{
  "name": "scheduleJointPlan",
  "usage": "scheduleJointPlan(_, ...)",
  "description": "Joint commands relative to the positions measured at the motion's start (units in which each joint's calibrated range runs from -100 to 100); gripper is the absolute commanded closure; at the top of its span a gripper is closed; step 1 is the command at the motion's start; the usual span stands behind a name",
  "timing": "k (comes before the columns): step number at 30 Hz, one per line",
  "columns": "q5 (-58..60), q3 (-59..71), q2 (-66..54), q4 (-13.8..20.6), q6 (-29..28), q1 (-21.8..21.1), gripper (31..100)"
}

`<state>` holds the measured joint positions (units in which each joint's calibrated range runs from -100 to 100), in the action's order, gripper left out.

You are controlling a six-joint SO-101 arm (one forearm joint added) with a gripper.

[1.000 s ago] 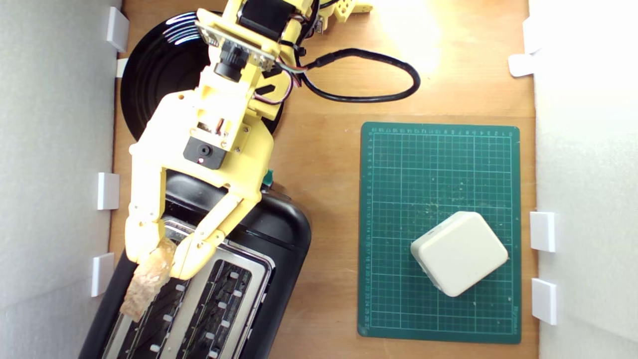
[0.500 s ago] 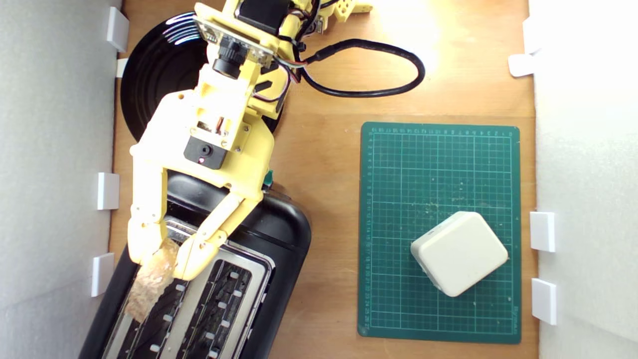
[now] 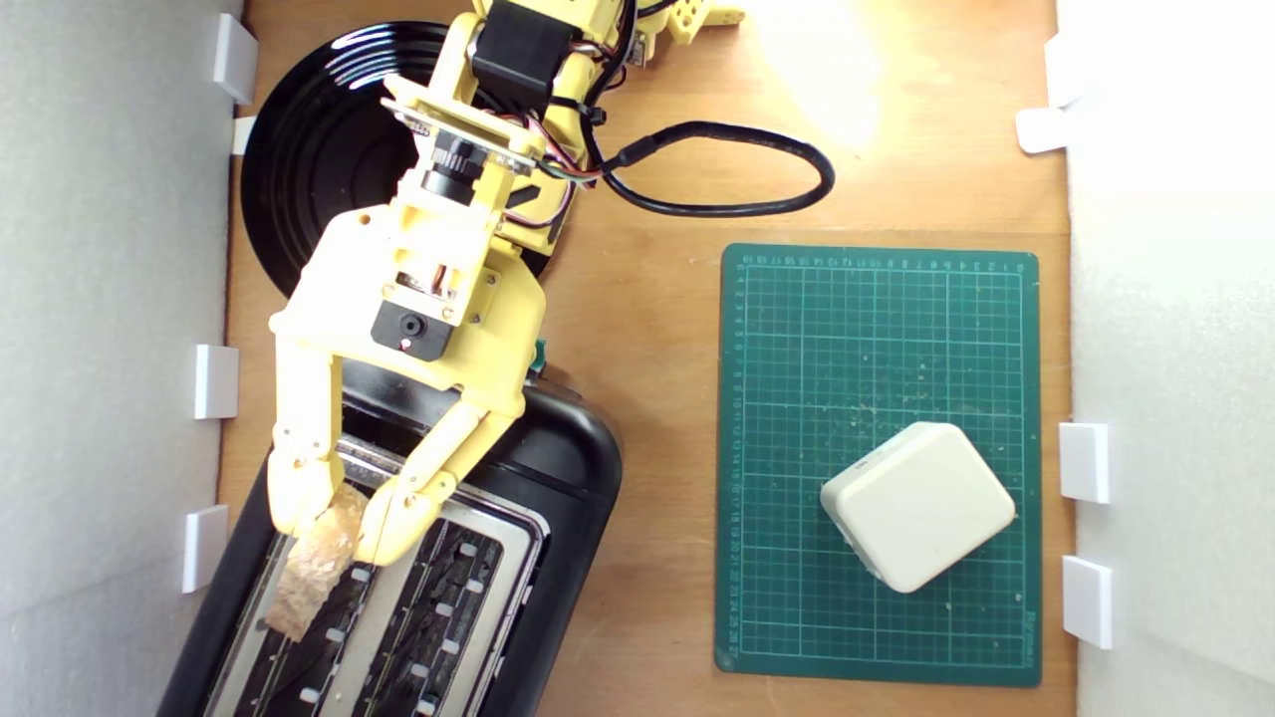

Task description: Pick bread and place in toaster

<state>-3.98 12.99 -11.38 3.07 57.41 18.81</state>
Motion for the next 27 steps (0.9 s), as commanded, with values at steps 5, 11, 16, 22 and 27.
scheduleJointPlan(5,1.8,-0.5,1.1,-1.0,-0.8,0.4,82.7)
scheduleJointPlan(11,1.8,-0.1,1.2,-1.1,-0.8,0.4,82.7)
scheduleJointPlan(16,1.8,0.0,1.6,-0.6,-0.8,0.4,82.7)
scheduleJointPlan(22,1.8,0.5,3.0,-0.4,0.8,1.6,78.6)
scheduleJointPlan(27,1.8,0.3,3.4,-0.3,1.0,1.9,64.5)
